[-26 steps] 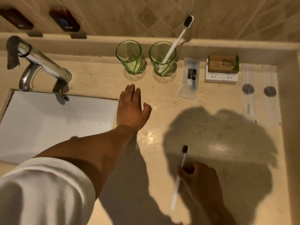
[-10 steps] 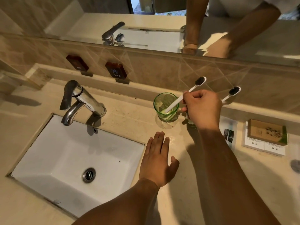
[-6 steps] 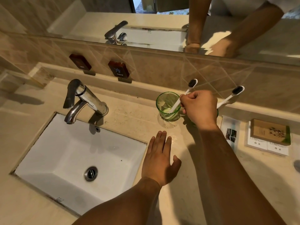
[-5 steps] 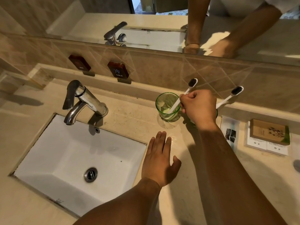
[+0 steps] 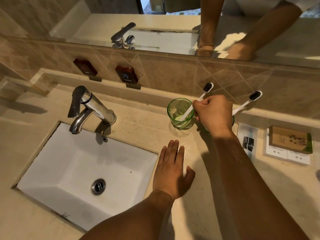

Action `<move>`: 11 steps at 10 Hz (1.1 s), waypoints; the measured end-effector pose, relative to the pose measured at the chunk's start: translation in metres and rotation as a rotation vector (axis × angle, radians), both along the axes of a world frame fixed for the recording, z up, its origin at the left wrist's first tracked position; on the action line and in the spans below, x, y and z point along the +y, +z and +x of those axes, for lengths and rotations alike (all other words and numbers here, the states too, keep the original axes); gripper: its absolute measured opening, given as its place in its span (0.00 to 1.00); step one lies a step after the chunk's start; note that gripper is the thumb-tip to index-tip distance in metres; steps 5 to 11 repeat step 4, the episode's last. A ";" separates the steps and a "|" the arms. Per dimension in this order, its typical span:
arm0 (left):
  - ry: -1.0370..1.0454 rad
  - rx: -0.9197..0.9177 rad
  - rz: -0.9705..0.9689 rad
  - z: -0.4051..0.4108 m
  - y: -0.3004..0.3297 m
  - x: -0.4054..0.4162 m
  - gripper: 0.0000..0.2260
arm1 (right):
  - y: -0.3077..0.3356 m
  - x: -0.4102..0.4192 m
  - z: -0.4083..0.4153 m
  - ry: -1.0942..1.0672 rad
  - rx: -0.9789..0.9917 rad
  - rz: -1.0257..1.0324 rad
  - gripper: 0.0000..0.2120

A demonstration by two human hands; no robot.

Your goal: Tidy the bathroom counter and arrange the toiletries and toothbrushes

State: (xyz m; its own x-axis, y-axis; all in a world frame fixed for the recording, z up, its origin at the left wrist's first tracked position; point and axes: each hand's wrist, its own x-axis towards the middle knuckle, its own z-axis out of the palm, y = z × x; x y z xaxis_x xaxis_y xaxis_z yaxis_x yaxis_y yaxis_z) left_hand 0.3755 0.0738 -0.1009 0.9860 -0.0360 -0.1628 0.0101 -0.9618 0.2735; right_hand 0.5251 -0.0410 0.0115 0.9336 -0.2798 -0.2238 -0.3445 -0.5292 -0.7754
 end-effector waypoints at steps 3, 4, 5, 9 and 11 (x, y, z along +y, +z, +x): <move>0.003 0.009 -0.015 0.000 0.002 0.000 0.32 | -0.004 -0.001 -0.003 0.042 -0.034 0.010 0.15; 0.013 0.000 -0.020 0.000 0.003 0.000 0.32 | 0.000 -0.003 -0.009 0.020 -0.063 0.006 0.17; 0.013 0.000 -0.020 0.000 0.003 0.000 0.32 | 0.000 -0.003 -0.009 0.020 -0.063 0.006 0.17; 0.013 0.000 -0.020 0.000 0.003 0.000 0.32 | 0.000 -0.003 -0.009 0.020 -0.063 0.006 0.17; 0.013 0.000 -0.020 0.000 0.003 0.000 0.32 | 0.000 -0.003 -0.009 0.020 -0.063 0.006 0.17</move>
